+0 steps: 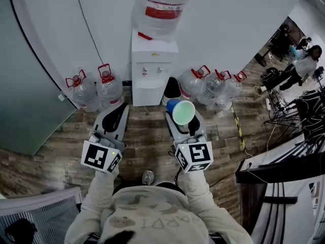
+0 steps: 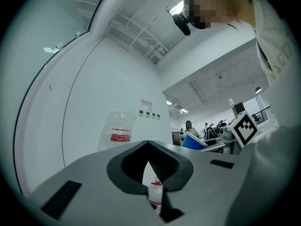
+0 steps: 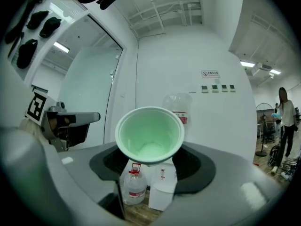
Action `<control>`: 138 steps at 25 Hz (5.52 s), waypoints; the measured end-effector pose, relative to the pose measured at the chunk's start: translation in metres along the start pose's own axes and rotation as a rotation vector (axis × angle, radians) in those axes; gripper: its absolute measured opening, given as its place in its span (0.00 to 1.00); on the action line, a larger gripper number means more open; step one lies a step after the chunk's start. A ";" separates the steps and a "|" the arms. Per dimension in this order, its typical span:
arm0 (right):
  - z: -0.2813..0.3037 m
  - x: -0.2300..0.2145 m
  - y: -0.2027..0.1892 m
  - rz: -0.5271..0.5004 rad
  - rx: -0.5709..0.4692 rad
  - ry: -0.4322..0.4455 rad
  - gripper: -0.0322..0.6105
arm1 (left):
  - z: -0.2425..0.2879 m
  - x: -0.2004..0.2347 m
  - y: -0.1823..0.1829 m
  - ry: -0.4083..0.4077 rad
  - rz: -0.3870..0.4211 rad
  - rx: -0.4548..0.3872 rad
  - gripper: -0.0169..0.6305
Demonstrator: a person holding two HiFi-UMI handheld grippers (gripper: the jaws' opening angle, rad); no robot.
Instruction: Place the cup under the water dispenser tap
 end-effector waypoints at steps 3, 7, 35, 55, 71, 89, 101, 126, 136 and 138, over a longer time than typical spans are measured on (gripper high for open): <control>0.004 -0.012 -0.002 0.002 0.000 0.015 0.51 | 0.009 -0.006 -0.002 -0.006 0.003 0.000 0.03; 0.012 -0.024 -0.005 0.015 -0.004 0.021 0.51 | 0.020 -0.009 -0.005 -0.023 0.022 0.006 0.03; 0.202 -0.099 -0.014 0.026 0.028 -0.086 0.51 | 0.202 0.128 -0.037 -0.131 0.018 0.018 0.03; 0.293 -0.130 -0.079 0.114 0.137 -0.146 0.51 | 0.269 0.186 -0.093 -0.257 -0.015 0.073 0.03; 0.350 -0.186 -0.205 0.165 0.265 -0.102 0.51 | 0.304 0.182 -0.154 -0.243 -0.049 0.149 0.03; 0.397 -0.219 -0.349 0.188 0.417 -0.070 0.51 | 0.307 0.178 -0.253 -0.243 -0.047 0.246 0.03; 0.423 -0.240 -0.420 0.166 0.522 -0.062 0.51 | 0.305 0.177 -0.293 -0.202 -0.065 0.269 0.03; 0.464 -0.264 -0.509 0.213 0.695 -0.052 0.51 | 0.298 0.191 -0.339 -0.139 -0.075 0.318 0.03; 0.470 -0.265 -0.521 0.246 0.708 -0.057 0.51 | 0.292 0.196 -0.343 -0.111 -0.066 0.336 0.03; 0.470 -0.265 -0.521 0.246 0.706 -0.057 0.51 | 0.291 0.196 -0.343 -0.108 -0.065 0.341 0.03</control>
Point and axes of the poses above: the fingertips, and each gripper's own axes: z forward along the fingers, x to its left, y out of its top, the point moved 9 cm from there along -z, backward along the fingers, and after that the axes turned 11 degrees about y, right-handed, at the moved point
